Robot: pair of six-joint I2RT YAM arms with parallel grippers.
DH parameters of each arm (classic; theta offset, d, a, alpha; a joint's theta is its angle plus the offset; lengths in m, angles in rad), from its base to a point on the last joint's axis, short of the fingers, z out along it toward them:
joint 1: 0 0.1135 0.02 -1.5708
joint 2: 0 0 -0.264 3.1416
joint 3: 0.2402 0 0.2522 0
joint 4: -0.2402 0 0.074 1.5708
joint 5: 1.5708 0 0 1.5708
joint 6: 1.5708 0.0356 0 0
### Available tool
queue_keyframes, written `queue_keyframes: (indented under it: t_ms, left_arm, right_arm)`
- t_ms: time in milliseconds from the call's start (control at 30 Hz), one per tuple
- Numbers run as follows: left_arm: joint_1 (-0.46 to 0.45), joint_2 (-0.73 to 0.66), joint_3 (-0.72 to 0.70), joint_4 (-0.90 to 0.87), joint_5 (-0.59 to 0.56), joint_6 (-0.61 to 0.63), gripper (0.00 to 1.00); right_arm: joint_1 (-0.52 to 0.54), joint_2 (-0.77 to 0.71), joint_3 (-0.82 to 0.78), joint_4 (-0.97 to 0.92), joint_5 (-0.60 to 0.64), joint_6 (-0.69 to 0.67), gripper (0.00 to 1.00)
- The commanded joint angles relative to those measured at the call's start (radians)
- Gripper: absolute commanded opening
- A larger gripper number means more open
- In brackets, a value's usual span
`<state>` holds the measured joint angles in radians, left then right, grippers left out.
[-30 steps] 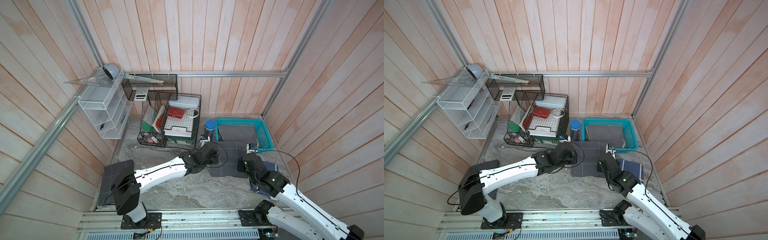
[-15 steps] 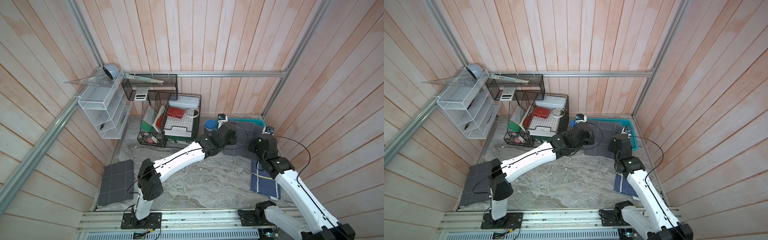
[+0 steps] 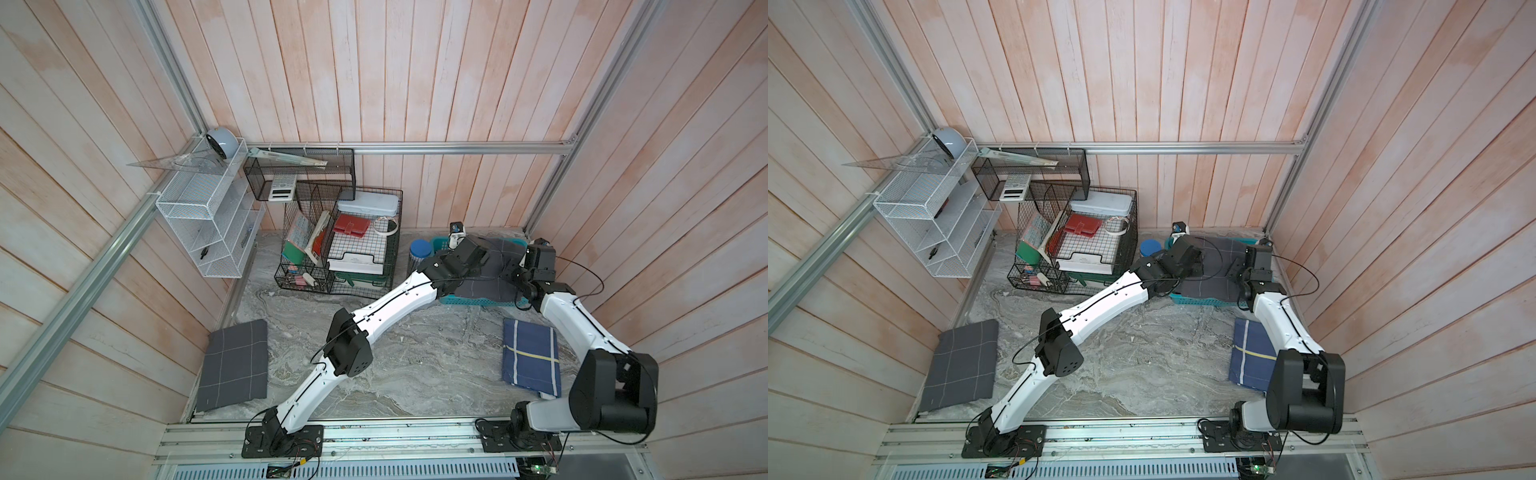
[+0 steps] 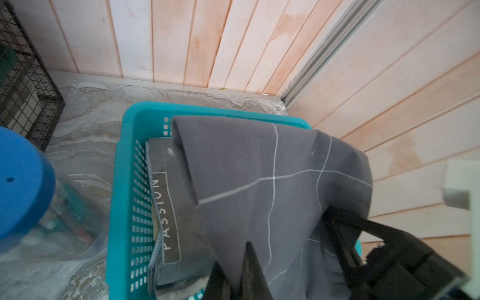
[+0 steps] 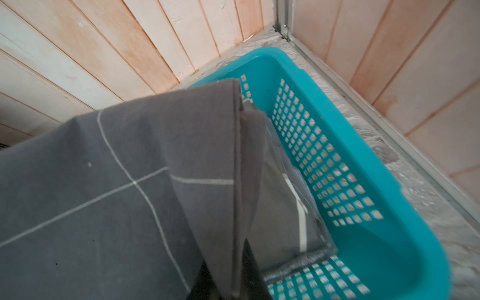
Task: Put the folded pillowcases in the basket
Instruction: Place the pillowcase in the basket.
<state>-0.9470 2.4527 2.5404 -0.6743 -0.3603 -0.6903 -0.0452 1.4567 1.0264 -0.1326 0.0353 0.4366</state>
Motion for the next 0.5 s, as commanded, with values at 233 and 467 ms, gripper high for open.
queue_keyframes:
  t_ms: [233,467]
  left_arm:
    - [0.030,0.116,0.084,0.137,0.004,0.060,0.00]
    - [0.034,0.156,0.077,0.142,0.017,0.047,0.00]
  right_arm:
    - [-0.035,0.185,0.162,-0.001,-0.051,-0.037,0.00]
    - [-0.045,0.207,0.162,-0.015,-0.042,-0.037,0.00]
